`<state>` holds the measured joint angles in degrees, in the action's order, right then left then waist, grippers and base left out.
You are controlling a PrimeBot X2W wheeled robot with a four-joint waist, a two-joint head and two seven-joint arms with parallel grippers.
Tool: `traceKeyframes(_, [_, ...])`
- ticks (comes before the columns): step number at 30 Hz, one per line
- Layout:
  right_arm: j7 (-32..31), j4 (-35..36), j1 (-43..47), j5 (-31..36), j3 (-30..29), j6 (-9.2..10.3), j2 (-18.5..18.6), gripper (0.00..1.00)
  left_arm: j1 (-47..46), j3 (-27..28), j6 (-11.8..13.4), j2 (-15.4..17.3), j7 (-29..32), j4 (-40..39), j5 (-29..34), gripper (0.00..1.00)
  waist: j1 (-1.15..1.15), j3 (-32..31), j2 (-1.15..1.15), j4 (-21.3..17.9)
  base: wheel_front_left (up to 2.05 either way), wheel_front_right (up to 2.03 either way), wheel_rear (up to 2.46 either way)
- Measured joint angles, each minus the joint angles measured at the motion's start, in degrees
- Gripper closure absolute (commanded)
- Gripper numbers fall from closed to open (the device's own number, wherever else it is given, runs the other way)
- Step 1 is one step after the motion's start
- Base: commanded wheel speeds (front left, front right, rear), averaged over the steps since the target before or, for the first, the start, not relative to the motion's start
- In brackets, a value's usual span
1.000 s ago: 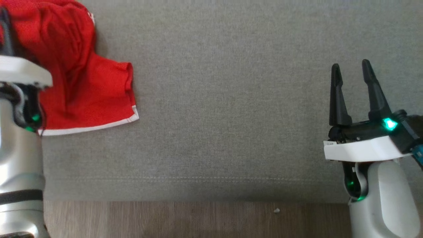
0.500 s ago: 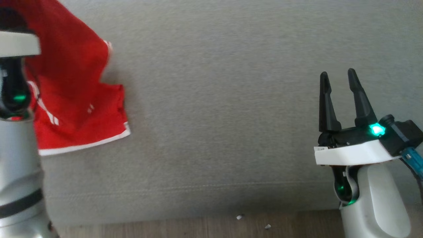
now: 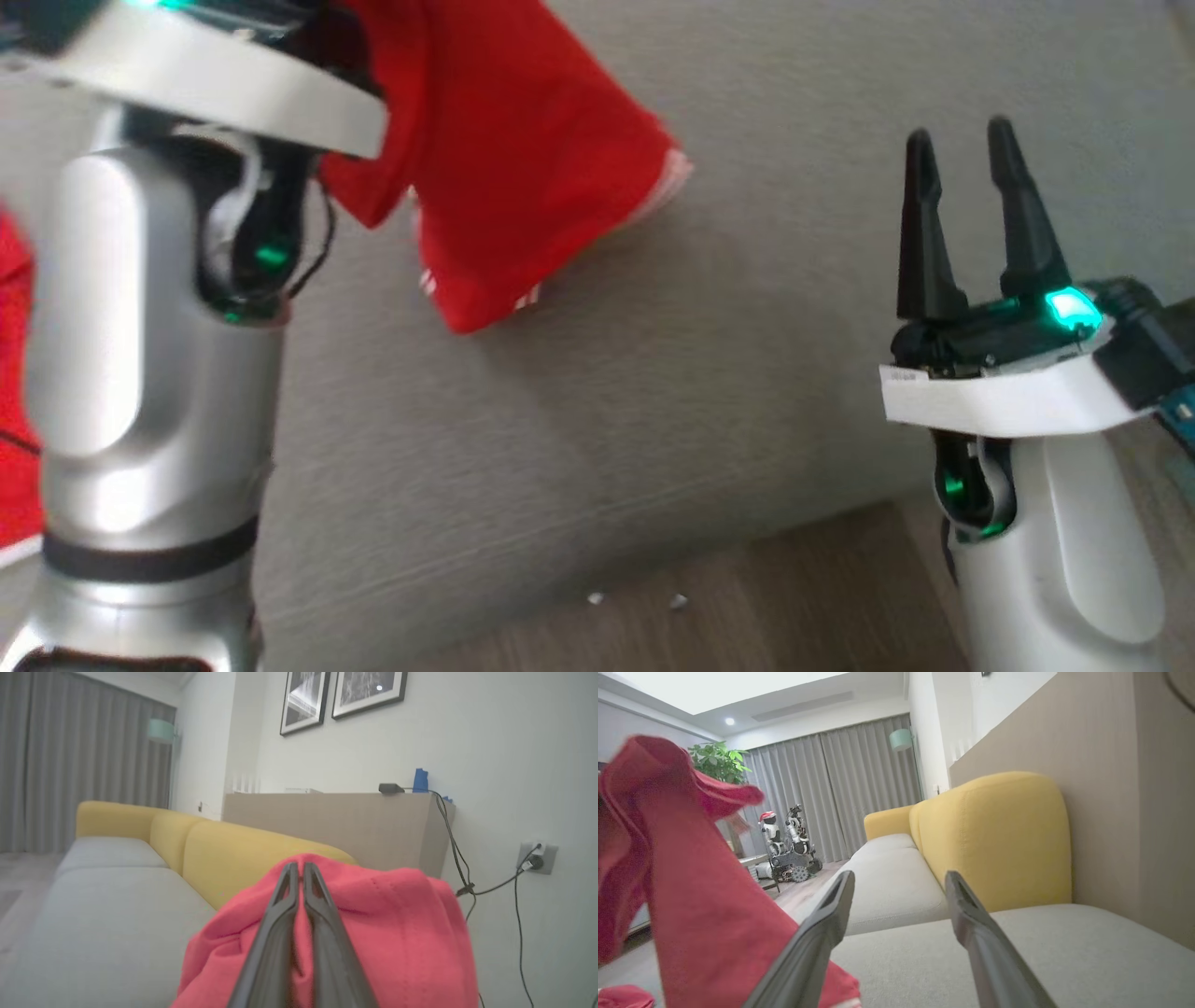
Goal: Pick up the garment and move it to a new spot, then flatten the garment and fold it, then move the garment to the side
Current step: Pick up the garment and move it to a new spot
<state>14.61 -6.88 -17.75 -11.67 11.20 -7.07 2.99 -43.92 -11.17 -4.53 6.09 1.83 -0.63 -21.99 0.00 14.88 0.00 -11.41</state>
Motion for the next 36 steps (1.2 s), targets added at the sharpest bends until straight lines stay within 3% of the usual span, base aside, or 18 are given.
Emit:
traceKeyframes(7, [0.0,4.1,-1.4,-2.9,2.4,0.00,0.0,0.00,-4.3,-1.6,1.1,-1.6,-1.5,11.3,0.7,1.00,0.00,2.7,0.00,-8.9,0.00,0.00,0.00])
traceKeyframes(12, [0.0,5.6,-1.4,-3.8,3.2,0.00,0.0,0.00,-10.5,2.5,3.1,2.1,-4.6,15.7,2.6,1.00,0.00,4.4,0.00,-14.2,0.00,0.00,0.00])
traceKeyframes(19, [0.0,6.7,-1.2,-4.0,3.5,0.00,0.0,0.00,-16.7,3.5,5.0,7.7,-6.5,13.4,8.2,1.00,0.00,4.9,0.00,-15.5,0.00,0.00,0.00])
traceKeyframes(22, [0.0,6.9,-1.1,-4.9,3.5,0.00,0.0,0.00,-18.0,0.1,4.4,9.6,-6.9,11.2,12.8,1.00,0.00,4.9,0.00,-15.3,0.00,0.00,0.00])
traceKeyframes(25, [0.0,7.1,-1.1,-5.1,3.6,0.00,0.0,0.00,-16.9,-5.4,2.9,7.8,-5.1,12.1,14.1,1.00,0.00,5.3,0.00,-15.4,0.00,0.00,0.00])
traceKeyframes(31, [0.0,7.8,-1.3,-6.2,3.6,0.00,0.0,0.00,-5.9,-13.0,2.4,-2.0,-2.6,20.9,9.8,1.00,0.00,6.9,0.00,-17.1,0.00,0.00,0.00])
traceKeyframes(36, [0.0,7.9,-2.0,-7.3,3.7,0.00,0.0,0.00,-2.5,-17.4,2.6,-3.3,-6.0,29.5,4.6,1.00,0.00,8.4,0.00,-19.4,0.00,0.00,0.00])
